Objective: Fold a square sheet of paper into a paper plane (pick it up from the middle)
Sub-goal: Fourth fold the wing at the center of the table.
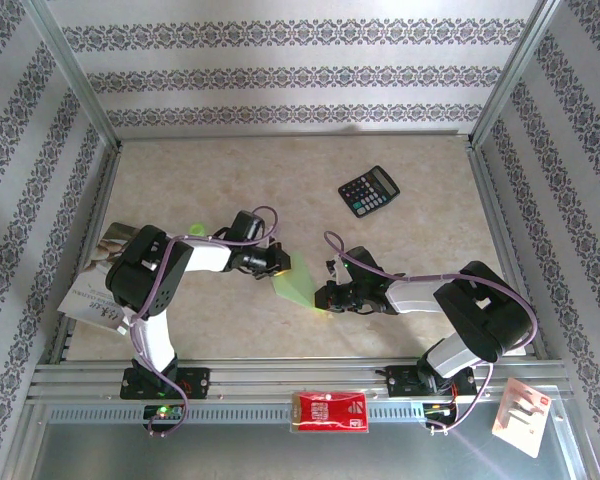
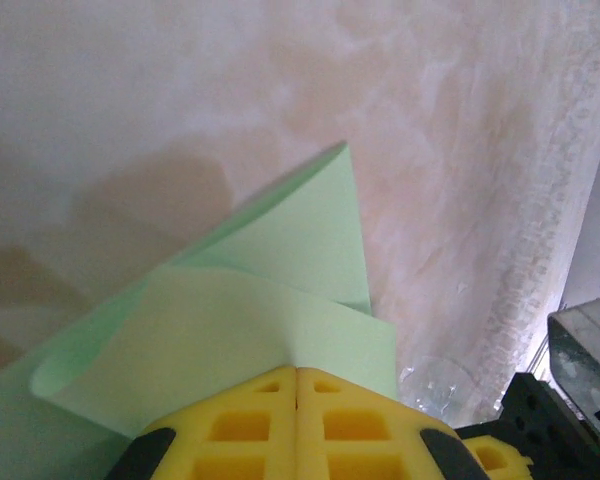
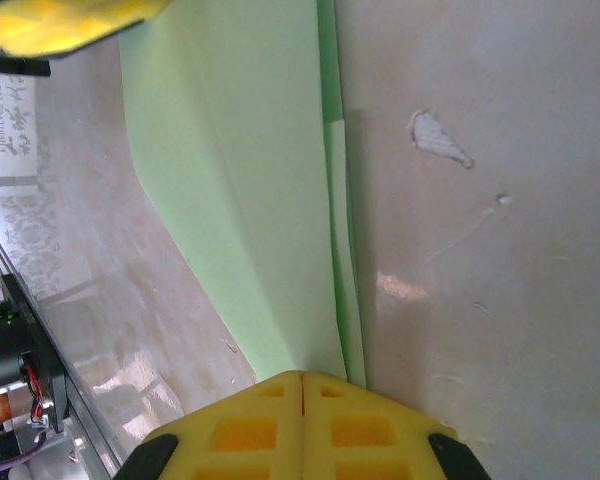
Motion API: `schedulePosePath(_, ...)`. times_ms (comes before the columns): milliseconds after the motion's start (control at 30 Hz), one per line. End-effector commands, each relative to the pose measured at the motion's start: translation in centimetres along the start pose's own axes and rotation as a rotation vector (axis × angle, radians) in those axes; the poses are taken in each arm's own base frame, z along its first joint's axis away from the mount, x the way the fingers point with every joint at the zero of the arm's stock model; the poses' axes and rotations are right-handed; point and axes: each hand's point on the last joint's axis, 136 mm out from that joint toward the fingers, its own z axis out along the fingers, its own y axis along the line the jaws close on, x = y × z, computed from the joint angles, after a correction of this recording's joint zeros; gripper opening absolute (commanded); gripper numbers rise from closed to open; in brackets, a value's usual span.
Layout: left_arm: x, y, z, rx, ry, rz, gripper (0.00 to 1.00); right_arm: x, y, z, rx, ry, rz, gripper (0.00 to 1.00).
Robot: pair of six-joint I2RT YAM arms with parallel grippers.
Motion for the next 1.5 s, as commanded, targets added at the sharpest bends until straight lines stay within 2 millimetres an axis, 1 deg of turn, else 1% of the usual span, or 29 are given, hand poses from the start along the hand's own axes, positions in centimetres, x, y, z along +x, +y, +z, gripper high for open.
schedulePosePath(0,-3.3,4.9,-0.7,-0.158,-0.111,-0.027,0.05,5.5,-7.0,-0.4,0.253,0.138,0.158,0.00)
schedulePosePath(267,-5.2,6.9,-1.8,-0.174,-0.139,-0.061,0.05,5.6,-7.2,-0.5,0.260,0.139,0.160,0.00)
schedulePosePath(400,-5.7,6.8,-2.0,-0.160,-0.142,-0.063,0.05,5.6,-7.1,-0.5,0.258,0.139,0.160,0.00)
schedulePosePath(467,-5.6,6.5,-2.0,-0.150,-0.140,-0.063,0.05,5.3,-6.6,-0.6,0.233,0.139,0.149,0.00)
schedulePosePath(533,-4.9,6.2,-1.8,-0.142,-0.125,-0.058,0.05,4.1,-5.0,-1.2,0.181,0.103,0.109,0.00)
schedulePosePath(600,-3.5,5.6,-1.2,-0.136,-0.094,-0.046,0.05,2.5,-2.2,-2.1,0.102,0.048,0.034,0.00)
schedulePosePath(700,-1.2,4.6,-0.3,-0.111,-0.063,-0.050,0.05,0.2,1.6,-3.6,0.001,-0.042,-0.063,0.03)
schedulePosePath(767,0.1,4.1,0.0,-0.117,-0.059,-0.046,0.05,-0.6,3.2,-4.0,-0.031,-0.076,-0.098,0.04)
schedulePosePath(800,0.5,3.9,0.2,-0.124,-0.059,-0.041,0.05,-0.9,3.8,-3.9,-0.039,-0.083,-0.111,0.05)
schedulePosePath(933,1.9,2.6,0.9,-0.104,-0.050,-0.029,0.05,-1.6,5.1,-2.5,-0.048,-0.059,-0.139,0.05)
schedulePosePath(1067,2.6,2.2,1.1,-0.100,-0.049,-0.027,0.05,-2.6,5.0,-0.8,-0.033,-0.038,-0.136,0.03)
schedulePosePath(1167,2.7,2.2,1.0,-0.108,-0.045,-0.022,0.05,-2.7,3.7,0.1,-0.005,-0.017,-0.121,0.02)
schedulePosePath(1267,2.7,2.2,0.9,-0.117,-0.038,-0.011,0.05,-2.3,2.1,0.7,0.029,0.002,-0.104,0.01)
schedulePosePath(1467,2.3,1.6,0.7,-0.120,-0.034,0.014,0.06,-0.4,-1.1,1.2,0.077,0.044,-0.049,0.00)
